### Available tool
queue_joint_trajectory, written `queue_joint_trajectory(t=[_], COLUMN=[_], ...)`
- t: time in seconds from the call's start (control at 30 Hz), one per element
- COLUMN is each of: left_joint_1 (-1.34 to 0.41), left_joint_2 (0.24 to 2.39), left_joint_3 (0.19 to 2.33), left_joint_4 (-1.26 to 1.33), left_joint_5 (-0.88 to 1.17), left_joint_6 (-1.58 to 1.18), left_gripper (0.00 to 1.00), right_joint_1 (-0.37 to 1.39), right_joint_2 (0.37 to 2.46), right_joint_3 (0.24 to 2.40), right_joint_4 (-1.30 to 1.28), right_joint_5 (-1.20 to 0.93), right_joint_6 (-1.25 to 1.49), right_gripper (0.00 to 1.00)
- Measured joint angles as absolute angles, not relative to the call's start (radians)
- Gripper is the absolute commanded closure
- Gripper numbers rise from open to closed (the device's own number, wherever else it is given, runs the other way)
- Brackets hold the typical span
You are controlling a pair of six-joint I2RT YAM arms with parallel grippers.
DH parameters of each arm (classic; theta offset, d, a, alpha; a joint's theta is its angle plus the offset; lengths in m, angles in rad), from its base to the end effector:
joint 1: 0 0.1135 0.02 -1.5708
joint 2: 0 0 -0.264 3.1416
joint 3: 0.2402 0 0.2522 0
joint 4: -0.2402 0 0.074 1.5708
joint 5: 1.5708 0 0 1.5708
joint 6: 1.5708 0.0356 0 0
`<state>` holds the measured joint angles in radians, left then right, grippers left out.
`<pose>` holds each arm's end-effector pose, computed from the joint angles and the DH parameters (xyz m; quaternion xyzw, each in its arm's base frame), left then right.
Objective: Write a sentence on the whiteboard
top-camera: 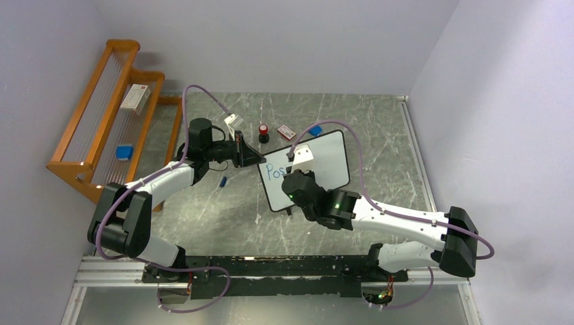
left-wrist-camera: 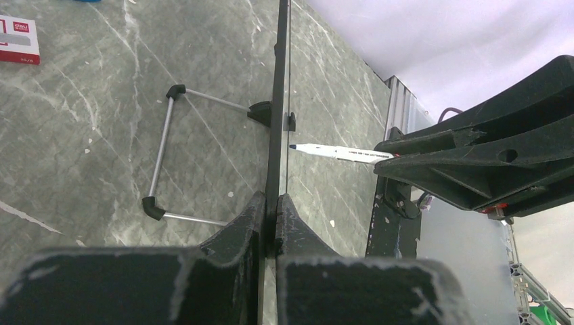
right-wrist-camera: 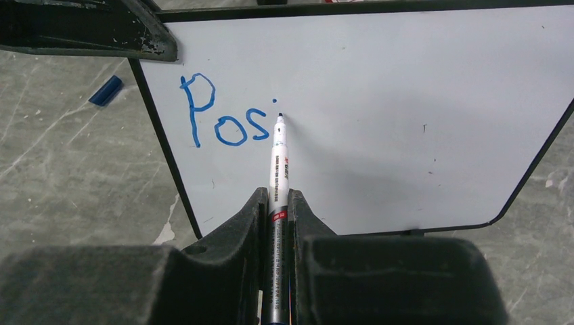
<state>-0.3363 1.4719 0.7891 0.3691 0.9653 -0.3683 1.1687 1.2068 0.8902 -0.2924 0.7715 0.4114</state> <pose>0.2844 -0.1304 0.2391 0.2614 0.7208 -0.5321 0.3593 0.1242 0.2287 0.2840 -0.1419 0.8276 0.0697 0.5386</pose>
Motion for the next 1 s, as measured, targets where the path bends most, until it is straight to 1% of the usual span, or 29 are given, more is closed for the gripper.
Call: queue_joint_trajectory(t=[1.0], left_joint_1=[-0.336], left_joint_2=[1.475], left_joint_3=[0.790], left_joint_4=[0.369], left_joint_5=[0.965], left_joint_6=[-0.367], left_gripper=[0.95], right_joint_1=[1.168], right_joint_2=[1.238], right_joint_3=[0.890], right_joint_4=[-0.274], right_joint_5=[0.775], right_joint_6=[0.416], right_gripper=[1.00])
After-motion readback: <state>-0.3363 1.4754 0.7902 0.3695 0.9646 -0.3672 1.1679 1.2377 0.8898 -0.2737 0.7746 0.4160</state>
